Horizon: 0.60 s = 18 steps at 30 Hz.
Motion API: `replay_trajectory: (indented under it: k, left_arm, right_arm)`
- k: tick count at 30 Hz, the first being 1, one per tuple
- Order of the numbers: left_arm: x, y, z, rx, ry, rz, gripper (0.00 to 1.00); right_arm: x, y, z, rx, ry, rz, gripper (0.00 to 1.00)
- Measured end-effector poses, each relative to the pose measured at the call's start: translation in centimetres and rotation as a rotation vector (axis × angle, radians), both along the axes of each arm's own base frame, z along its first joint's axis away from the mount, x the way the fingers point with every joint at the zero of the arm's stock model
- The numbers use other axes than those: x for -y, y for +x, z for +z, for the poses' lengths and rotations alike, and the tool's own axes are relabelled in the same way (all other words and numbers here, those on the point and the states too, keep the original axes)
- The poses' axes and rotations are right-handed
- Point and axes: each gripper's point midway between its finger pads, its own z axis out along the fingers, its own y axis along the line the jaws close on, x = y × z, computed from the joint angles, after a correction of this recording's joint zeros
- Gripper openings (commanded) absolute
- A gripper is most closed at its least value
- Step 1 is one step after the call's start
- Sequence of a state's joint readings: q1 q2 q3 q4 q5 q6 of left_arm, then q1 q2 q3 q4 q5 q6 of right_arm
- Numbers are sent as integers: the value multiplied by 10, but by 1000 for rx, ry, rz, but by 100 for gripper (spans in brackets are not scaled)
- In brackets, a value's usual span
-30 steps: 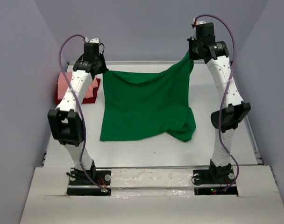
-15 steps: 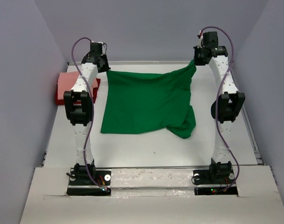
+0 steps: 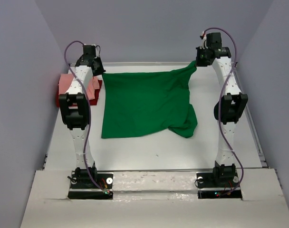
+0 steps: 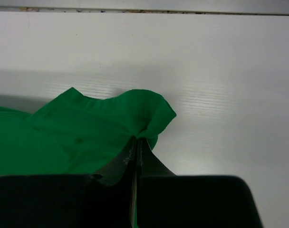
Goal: Fold and stack the t-shirts
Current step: Flatten the tshirt out
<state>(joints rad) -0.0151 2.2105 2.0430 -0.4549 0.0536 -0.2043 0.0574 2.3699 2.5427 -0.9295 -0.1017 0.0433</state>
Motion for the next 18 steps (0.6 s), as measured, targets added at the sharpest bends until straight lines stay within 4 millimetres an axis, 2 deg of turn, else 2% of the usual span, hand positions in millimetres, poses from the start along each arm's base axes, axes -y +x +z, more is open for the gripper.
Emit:
replay_trajectory:
  k: [2, 4, 6, 7, 8, 9, 12, 14, 15, 17, 18]
  left_arm:
    - [3, -8, 9, 2, -8, -3, 0]
    - [9, -16, 36, 39, -12, -15, 0]
    - [14, -22, 66, 90, -13, -27, 0]
    - [20, -31, 101, 153, -14, -39, 0]
    - [25, -40, 127, 197, -14, -49, 0]
    - [30, -50, 155, 249, -15, -57, 0]
    - [40, -102, 257, 456, -22, -81, 0]
    - [38, -151, 321, 613, -30, -85, 0]
    - [35, -175, 343, 668, -31, -78, 0]
    - [26, -236, 390, 803, -34, -61, 0]
    - [25, -251, 399, 832, -35, -58, 0]
  right_arm:
    - [1, -4, 10, 11, 2, -7, 0]
    - [2, -11, 33, 44, 0, -14, 0]
    - [6, -26, 65, 90, -3, -31, 0]
    - [8, -34, 84, 121, -5, -40, 0]
    - [12, -52, 119, 182, -10, -56, 0]
    - [16, -68, 143, 222, -15, -71, 0]
    - [26, -129, 219, 375, -17, -108, 0]
    - [31, -172, 265, 489, -8, -129, 0]
    - [33, -188, 279, 529, -6, -138, 0]
    - [35, -219, 302, 596, -1, -150, 0]
    - [36, -234, 308, 621, -2, -158, 0]
